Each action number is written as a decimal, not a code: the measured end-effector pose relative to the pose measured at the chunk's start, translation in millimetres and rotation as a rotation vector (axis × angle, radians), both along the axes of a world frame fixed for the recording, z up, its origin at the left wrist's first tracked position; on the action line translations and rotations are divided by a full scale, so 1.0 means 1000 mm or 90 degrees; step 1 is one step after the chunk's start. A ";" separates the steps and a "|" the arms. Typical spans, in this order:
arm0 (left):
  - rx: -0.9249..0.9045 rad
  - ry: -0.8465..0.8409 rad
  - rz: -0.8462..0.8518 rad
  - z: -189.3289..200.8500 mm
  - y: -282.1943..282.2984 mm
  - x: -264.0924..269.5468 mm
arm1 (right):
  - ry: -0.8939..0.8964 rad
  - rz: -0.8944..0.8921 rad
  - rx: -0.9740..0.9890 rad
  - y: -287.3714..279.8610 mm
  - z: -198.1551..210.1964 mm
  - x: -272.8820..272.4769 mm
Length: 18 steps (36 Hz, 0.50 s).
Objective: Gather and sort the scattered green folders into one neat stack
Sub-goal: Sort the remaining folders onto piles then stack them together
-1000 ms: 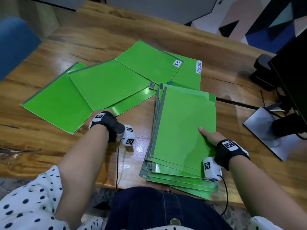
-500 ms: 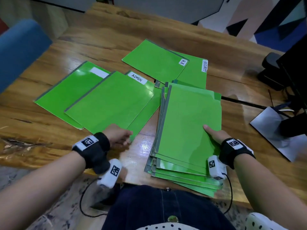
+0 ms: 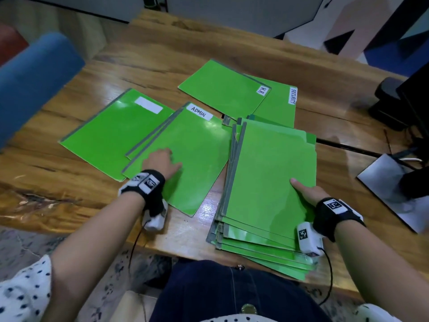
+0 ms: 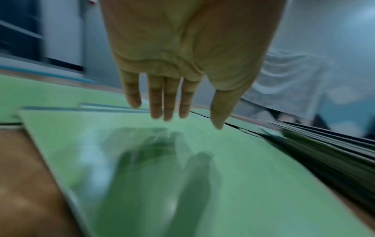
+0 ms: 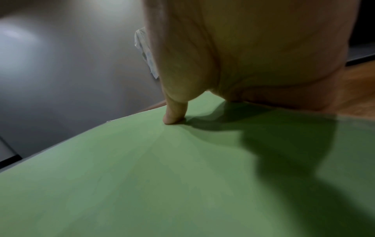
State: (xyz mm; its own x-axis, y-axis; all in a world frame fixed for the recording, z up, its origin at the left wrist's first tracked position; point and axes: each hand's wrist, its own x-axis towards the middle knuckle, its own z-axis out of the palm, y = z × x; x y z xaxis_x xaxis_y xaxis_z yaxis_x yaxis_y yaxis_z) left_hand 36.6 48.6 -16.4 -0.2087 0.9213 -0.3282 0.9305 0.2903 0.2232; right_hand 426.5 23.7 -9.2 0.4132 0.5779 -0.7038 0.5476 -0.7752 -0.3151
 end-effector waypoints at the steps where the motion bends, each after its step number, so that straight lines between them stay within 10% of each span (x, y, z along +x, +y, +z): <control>1: 0.000 0.022 0.045 0.002 0.005 -0.011 | 0.001 -0.001 0.001 0.000 -0.001 0.000; 13: -0.089 -0.035 0.268 -0.007 0.011 -0.049 | -0.007 0.007 -0.004 0.005 -0.004 0.006; 18: -0.072 -0.044 0.190 0.009 0.016 -0.046 | -0.017 0.013 -0.003 0.004 -0.005 0.005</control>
